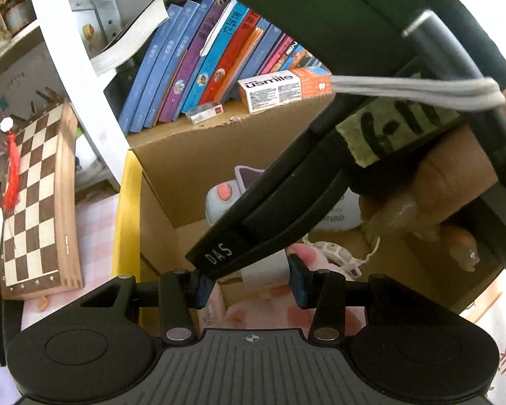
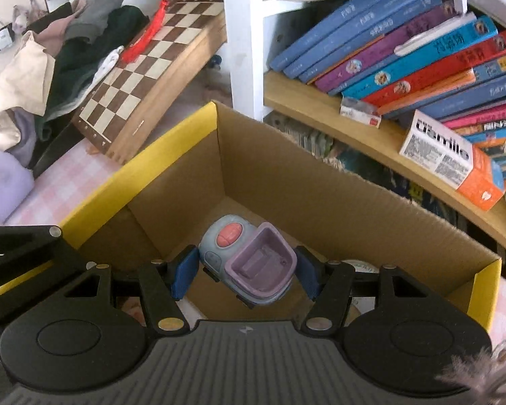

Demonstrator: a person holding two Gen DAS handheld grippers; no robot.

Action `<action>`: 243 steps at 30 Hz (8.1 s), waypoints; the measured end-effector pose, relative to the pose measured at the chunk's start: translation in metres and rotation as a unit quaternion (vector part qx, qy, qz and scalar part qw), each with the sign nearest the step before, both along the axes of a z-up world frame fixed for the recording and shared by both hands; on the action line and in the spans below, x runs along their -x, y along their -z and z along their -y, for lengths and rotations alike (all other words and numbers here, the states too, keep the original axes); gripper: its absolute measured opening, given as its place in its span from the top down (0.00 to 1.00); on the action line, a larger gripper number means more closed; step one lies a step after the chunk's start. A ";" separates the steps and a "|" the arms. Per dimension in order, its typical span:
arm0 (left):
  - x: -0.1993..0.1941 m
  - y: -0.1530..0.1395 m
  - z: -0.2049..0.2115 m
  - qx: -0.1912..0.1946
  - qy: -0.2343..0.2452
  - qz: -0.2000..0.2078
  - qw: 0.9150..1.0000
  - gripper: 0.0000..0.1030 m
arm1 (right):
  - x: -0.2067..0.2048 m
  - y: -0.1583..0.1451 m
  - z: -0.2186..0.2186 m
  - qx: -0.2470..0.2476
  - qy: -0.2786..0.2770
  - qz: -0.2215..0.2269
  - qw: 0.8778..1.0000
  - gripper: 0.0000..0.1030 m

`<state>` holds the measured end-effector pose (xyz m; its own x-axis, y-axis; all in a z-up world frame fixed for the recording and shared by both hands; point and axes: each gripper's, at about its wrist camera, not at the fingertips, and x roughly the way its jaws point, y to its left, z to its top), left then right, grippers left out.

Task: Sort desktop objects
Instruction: 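Lower the plug into the yellow box and open the left tool while the right tool releases the toy, then withdraw both tools upward from the yellow box back over the desk, then close the left tool on the white sponge block while the right tool grasps the white charger, then lift the sponge block with the left tool while the right tool carries the charger to the box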

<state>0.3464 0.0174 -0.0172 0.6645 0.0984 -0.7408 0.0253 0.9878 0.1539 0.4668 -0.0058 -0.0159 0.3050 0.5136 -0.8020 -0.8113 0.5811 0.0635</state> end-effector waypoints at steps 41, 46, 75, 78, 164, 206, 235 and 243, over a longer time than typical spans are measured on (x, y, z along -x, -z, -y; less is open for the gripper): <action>0.080 -0.057 0.013 -0.018 0.015 0.114 0.993 0.21 | 0.088 -0.089 0.089 -0.111 0.119 0.085 0.983 0.23; 0.097 -0.062 0.014 -0.011 0.025 0.124 0.992 0.21 | 0.109 -0.093 0.096 -0.111 0.133 0.096 0.980 0.21; 0.197 -0.067 -0.018 0.014 0.029 0.140 0.990 0.16 | 0.236 -0.074 0.135 -0.091 0.199 0.128 0.967 0.18; 0.205 -0.060 -0.019 0.016 0.031 0.131 0.991 0.16 | 0.246 -0.067 0.137 -0.084 0.205 0.121 0.968 0.18; 0.196 0.006 -0.017 0.025 -0.088 0.029 0.995 0.16 | 0.217 0.035 0.110 -0.005 0.146 0.016 0.989 0.17; 0.128 0.031 0.036 0.018 -0.044 -0.008 0.999 0.16 | 0.178 0.049 0.161 0.004 0.140 0.018 0.990 0.38; 0.111 0.048 0.028 0.085 -0.028 -0.039 0.995 0.66 | 0.184 0.044 0.169 0.003 0.149 0.023 0.989 0.38; 0.147 0.030 0.019 0.088 -0.003 -0.016 0.996 0.67 | 0.215 0.034 0.155 0.006 0.157 0.030 0.987 0.38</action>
